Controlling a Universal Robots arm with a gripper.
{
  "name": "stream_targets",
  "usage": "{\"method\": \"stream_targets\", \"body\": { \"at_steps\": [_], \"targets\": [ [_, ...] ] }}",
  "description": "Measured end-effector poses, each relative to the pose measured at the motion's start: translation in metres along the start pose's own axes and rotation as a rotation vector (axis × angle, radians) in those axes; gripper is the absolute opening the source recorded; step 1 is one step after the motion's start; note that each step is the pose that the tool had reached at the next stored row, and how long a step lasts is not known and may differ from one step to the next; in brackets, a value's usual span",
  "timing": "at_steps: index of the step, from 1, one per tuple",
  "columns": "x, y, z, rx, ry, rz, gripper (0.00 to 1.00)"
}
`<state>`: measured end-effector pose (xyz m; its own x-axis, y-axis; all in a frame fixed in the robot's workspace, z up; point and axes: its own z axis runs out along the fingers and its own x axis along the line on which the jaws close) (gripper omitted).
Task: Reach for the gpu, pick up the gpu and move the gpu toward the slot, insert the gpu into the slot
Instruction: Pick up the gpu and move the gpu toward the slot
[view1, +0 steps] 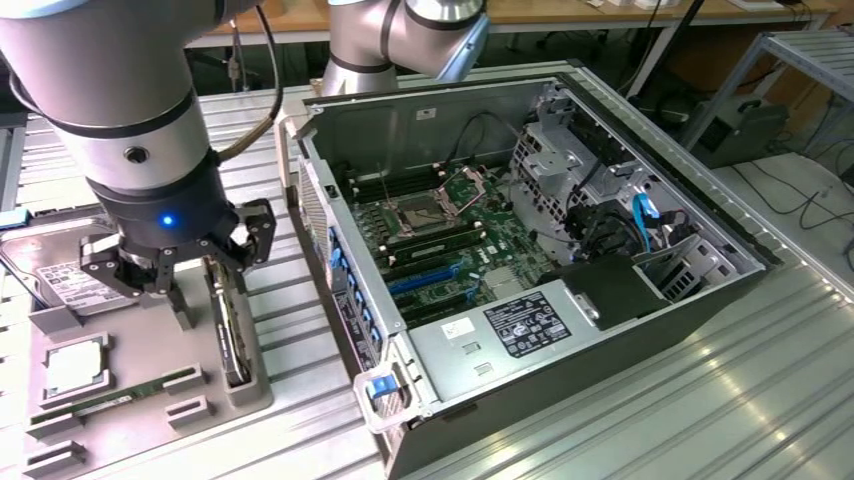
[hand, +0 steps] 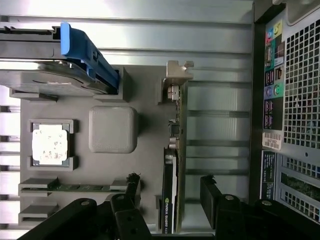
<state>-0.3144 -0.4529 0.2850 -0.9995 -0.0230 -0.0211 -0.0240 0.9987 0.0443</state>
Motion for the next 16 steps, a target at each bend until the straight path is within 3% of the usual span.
{"method": "stream_targets", "body": {
  "at_steps": [16],
  "targets": [
    [-0.001, -0.0029, 0.0245, 0.0000, 0.0000, 0.000, 0.60]
  ]
}}
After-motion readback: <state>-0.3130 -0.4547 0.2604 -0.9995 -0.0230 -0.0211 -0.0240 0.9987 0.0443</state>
